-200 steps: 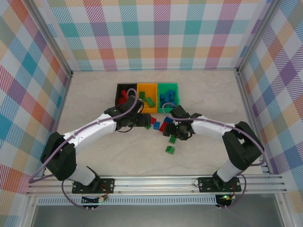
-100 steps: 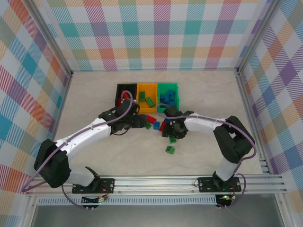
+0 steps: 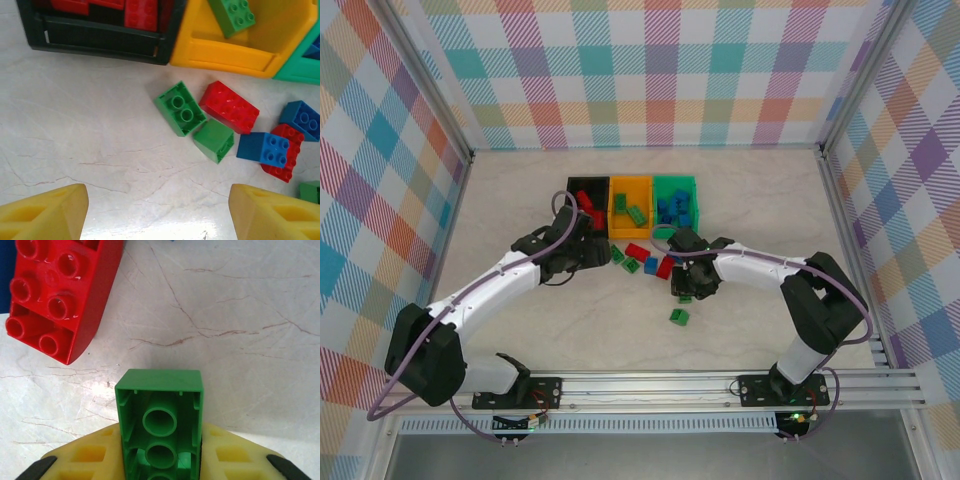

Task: Sort the legos into containers by color
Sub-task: Pick up the lego from the center of the table, then place the lego in the container.

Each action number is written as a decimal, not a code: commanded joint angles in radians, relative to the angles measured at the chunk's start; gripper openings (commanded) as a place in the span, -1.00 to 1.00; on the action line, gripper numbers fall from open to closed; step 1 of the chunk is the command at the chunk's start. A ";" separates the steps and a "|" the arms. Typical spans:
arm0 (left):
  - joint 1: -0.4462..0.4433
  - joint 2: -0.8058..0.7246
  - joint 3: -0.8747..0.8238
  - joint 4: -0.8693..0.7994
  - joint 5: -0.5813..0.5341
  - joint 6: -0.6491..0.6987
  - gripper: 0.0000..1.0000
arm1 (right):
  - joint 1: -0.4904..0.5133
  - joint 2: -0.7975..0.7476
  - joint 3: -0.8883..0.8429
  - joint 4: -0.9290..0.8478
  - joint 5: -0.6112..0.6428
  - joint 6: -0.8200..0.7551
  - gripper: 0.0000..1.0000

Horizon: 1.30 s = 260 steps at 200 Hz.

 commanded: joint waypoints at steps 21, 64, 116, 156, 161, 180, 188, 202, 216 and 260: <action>0.079 -0.054 -0.055 -0.021 0.055 -0.015 0.47 | 0.005 -0.016 0.114 -0.041 -0.006 -0.049 -0.49; 0.140 -0.114 -0.102 -0.043 0.074 -0.023 0.47 | 0.000 0.075 0.349 -0.065 0.003 -0.129 -0.47; 0.148 -0.181 -0.121 -0.095 0.101 -0.018 0.49 | -0.031 0.364 0.798 -0.143 -0.037 -0.223 -0.43; 0.146 -0.230 -0.159 -0.065 0.223 -0.003 0.51 | -0.070 0.557 1.120 -0.236 -0.042 -0.260 -0.15; 0.146 -0.231 -0.164 -0.061 0.239 -0.002 0.51 | -0.069 0.568 1.141 -0.248 -0.044 -0.264 -0.07; 0.146 -0.233 -0.180 -0.038 0.285 -0.006 0.51 | -0.069 0.556 1.123 -0.234 -0.069 -0.260 0.04; 0.145 -0.233 -0.188 -0.025 0.298 -0.008 0.51 | -0.066 0.532 1.082 -0.219 -0.077 -0.257 0.05; 0.145 -0.222 -0.199 0.008 0.329 -0.014 0.50 | -0.056 0.476 0.993 -0.186 -0.080 -0.260 0.08; 0.142 -0.198 -0.203 0.042 0.354 -0.019 0.50 | -0.048 0.410 0.887 -0.152 -0.089 -0.266 0.09; 0.117 -0.068 -0.149 0.071 0.367 0.003 0.49 | 0.025 0.151 0.530 -0.115 -0.062 -0.280 0.09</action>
